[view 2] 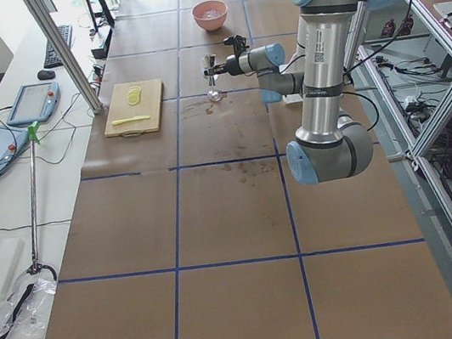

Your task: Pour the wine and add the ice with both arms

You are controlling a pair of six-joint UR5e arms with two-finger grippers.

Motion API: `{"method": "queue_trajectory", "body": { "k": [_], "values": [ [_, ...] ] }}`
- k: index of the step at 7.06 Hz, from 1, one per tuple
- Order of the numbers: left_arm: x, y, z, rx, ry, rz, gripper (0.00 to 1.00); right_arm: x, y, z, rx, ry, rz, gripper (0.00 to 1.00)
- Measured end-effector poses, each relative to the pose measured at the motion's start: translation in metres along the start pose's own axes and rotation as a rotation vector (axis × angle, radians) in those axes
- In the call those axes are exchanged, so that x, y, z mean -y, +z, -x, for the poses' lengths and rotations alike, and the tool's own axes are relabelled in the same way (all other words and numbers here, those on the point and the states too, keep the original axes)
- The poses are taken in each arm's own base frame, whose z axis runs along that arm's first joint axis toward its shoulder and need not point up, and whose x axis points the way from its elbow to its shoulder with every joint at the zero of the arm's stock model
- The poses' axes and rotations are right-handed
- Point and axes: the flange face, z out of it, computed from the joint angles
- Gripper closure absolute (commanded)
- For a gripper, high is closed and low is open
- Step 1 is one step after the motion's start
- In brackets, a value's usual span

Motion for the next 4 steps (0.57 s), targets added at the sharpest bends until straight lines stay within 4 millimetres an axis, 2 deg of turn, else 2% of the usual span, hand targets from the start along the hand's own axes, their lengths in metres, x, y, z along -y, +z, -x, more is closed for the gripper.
{"method": "queue_trajectory", "body": {
  "k": [4],
  "values": [
    [0.0137, 0.0120, 0.0017, 0.021, 0.109, 0.046, 1.00, 0.0002, -0.0003, 0.0008, 0.001, -0.004, -0.001, 0.00]
  ]
}}
